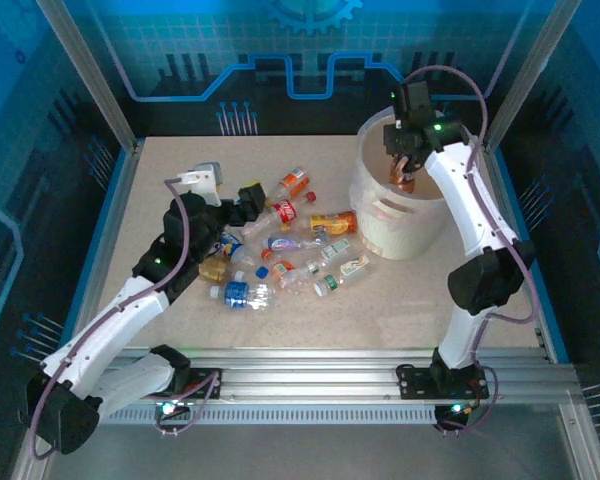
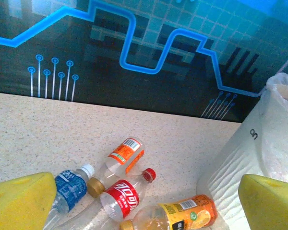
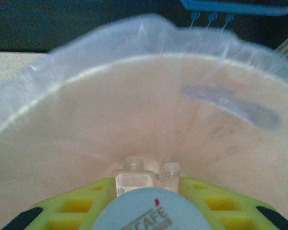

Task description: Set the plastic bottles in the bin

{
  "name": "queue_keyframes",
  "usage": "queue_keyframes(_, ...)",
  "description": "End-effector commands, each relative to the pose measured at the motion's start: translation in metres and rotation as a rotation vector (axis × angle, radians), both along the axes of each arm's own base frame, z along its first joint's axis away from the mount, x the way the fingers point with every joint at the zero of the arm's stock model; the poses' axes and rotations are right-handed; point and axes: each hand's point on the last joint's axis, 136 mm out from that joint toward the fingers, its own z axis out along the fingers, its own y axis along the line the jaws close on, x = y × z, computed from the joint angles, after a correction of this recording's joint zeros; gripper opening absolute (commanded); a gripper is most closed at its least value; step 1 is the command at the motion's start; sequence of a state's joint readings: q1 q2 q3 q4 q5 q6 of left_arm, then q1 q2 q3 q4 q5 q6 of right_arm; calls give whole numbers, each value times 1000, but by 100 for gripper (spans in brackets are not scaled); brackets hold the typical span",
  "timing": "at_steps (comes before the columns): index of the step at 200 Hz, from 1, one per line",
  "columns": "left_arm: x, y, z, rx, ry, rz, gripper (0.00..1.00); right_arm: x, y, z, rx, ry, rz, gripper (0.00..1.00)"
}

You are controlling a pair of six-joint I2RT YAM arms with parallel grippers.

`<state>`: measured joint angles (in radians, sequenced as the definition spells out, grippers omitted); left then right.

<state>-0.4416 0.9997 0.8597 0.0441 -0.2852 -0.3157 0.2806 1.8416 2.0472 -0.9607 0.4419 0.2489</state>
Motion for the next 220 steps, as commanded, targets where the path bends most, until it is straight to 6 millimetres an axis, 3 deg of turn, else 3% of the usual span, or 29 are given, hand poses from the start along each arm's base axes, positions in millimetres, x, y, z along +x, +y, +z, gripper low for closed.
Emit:
queue_keyframes(1,0,12,-12,-20,38,53,99,6,1,-22,15,33,-27,17)
queue_keyframes(75,1,21,-25,-39,80,93,99,9,-4,-87,127,196,-69,21)
queue_keyframes(111,0,25,-29,-46,99,108,99,9,-11,-109,190,248,-85,34)
queue_keyframes(160,-1,32,-34,-53,123,142,99,9,-20,-112,221,259,-95,55)
queue_keyframes(220,-10,55,-54,-43,205,253,99,1,-22,-77,218,202,-76,82)
